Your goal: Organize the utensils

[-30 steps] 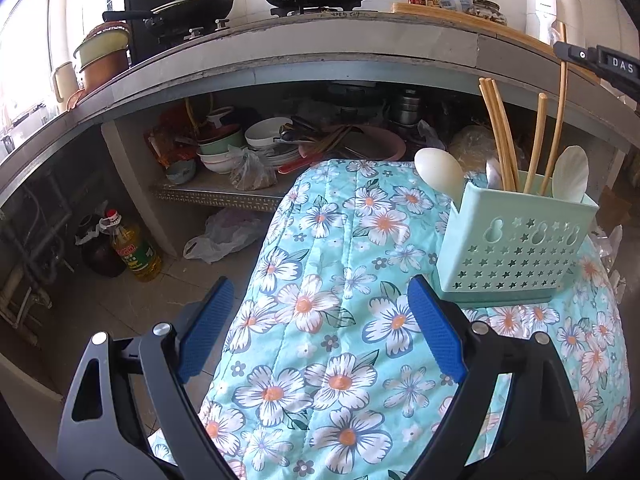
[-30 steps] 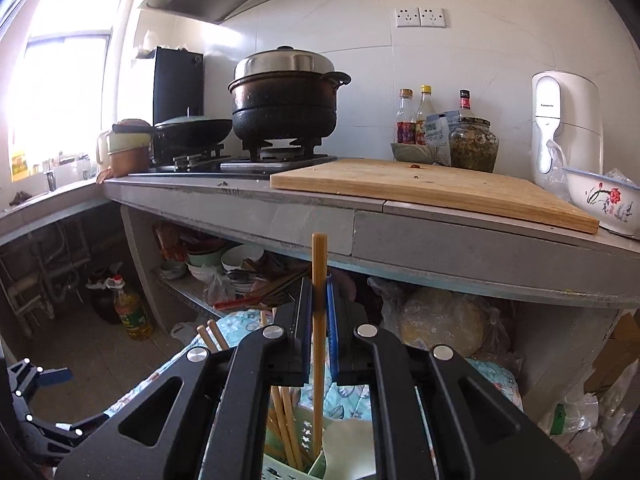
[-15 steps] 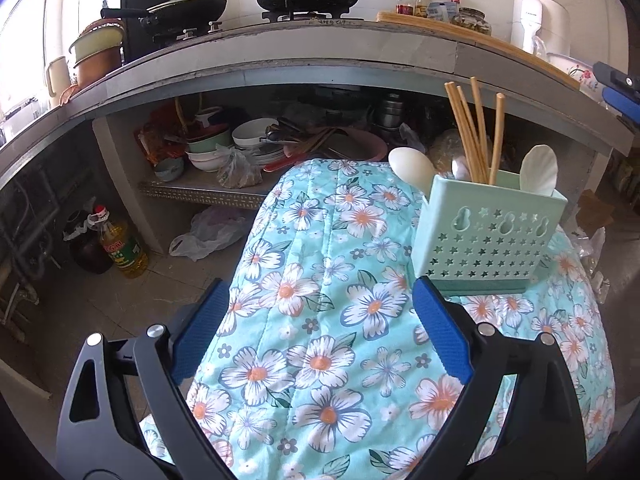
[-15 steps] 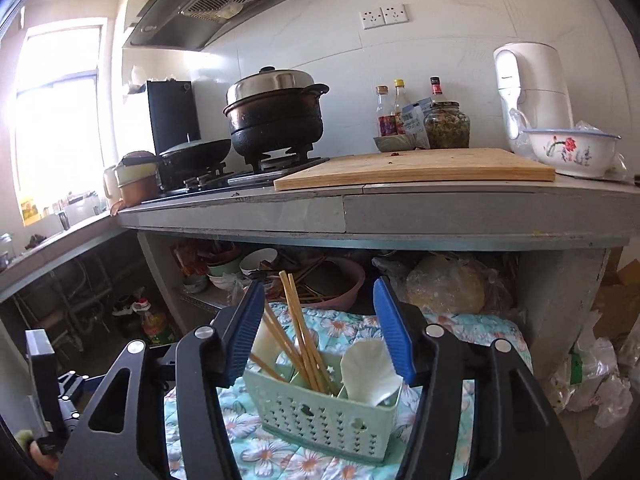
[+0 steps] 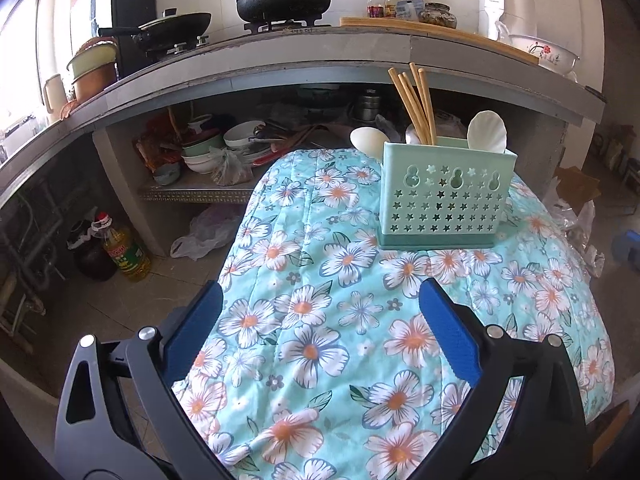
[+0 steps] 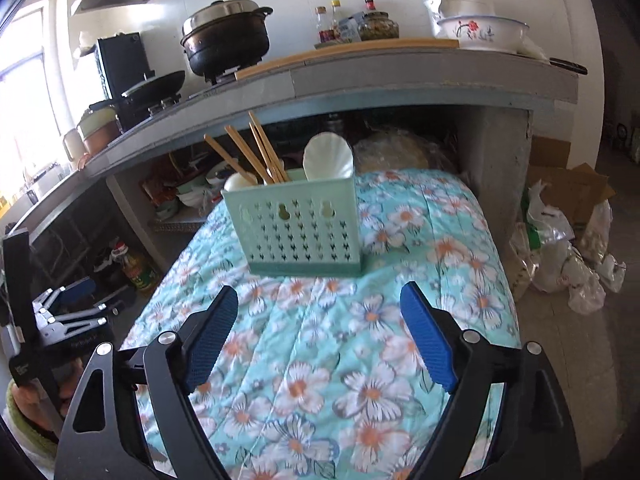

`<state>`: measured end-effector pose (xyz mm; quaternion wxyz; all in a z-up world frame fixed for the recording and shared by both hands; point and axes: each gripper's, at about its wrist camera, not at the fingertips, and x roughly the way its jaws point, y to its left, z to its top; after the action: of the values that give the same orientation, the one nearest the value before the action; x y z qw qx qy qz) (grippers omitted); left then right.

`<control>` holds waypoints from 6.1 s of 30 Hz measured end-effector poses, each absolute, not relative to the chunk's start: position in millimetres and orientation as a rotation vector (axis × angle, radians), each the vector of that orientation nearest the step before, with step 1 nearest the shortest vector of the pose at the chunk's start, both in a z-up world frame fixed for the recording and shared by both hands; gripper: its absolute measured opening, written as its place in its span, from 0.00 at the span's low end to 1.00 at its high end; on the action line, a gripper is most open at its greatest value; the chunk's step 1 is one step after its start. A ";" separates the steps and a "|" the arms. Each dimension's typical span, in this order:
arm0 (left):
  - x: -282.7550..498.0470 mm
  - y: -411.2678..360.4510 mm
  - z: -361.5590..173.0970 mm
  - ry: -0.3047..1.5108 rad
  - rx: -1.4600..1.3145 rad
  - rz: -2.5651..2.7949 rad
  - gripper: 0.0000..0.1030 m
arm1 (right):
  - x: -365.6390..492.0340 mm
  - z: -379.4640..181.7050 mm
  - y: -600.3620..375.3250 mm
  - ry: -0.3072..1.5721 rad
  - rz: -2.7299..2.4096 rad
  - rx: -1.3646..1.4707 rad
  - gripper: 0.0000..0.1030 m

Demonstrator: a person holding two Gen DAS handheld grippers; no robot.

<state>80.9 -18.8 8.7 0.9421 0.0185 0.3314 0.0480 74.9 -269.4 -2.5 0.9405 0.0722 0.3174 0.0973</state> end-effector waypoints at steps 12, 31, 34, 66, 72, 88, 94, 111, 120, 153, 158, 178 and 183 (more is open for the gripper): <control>66.4 -24.2 36.8 0.633 0.033 0.148 0.92 | 40.1 -5.7 -251.9 0.644 0.071 0.057 0.94; 62.3 -38.1 47.6 0.604 0.015 0.106 0.92 | 35.7 2.8 -248.3 0.636 0.048 0.026 0.94; 62.4 -39.8 49.1 0.596 0.014 0.104 0.92 | 35.5 4.3 -249.5 0.630 0.041 0.026 0.94; 61.4 -33.7 50.1 0.580 0.015 0.117 0.92 | 37.9 10.0 -254.0 0.629 0.003 0.024 0.94; 61.6 -29.3 47.1 0.589 0.016 0.128 0.92 | 39.4 8.4 -253.9 0.638 0.003 0.024 0.94; 60.2 -11.7 39.3 0.611 0.018 0.186 0.92 | 39.6 8.9 -262.4 0.645 -0.028 0.026 0.94; 60.1 -2.6 35.2 0.629 0.009 0.208 0.92 | 40.2 9.2 -265.1 0.646 -0.035 0.030 0.94; 61.6 -0.1 37.3 0.631 0.001 0.202 0.92 | 41.3 10.8 -261.9 0.642 -0.034 0.019 0.94; 61.3 -2.0 37.6 0.643 -0.002 0.194 0.92 | 42.1 11.6 -261.3 0.647 -0.032 0.015 0.94; 61.3 -3.5 36.3 0.644 0.000 0.192 0.92 | 41.9 11.7 -261.5 0.647 -0.031 0.013 0.94; 61.3 -3.6 36.3 0.644 0.001 0.191 0.92 | 41.9 11.8 -261.4 0.648 -0.031 0.013 0.94; 61.4 -3.6 36.0 0.645 0.001 0.190 0.92 | 41.6 12.1 -261.0 0.648 -0.031 0.013 0.94; 61.4 -4.0 36.0 0.645 0.001 0.189 0.92 | 41.7 12.3 -261.0 0.648 -0.030 0.013 0.94</control>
<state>61.4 -4.0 36.0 0.9441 0.0005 0.3164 0.0927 41.7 -261.0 12.3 0.9479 0.0064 0.3183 -0.0148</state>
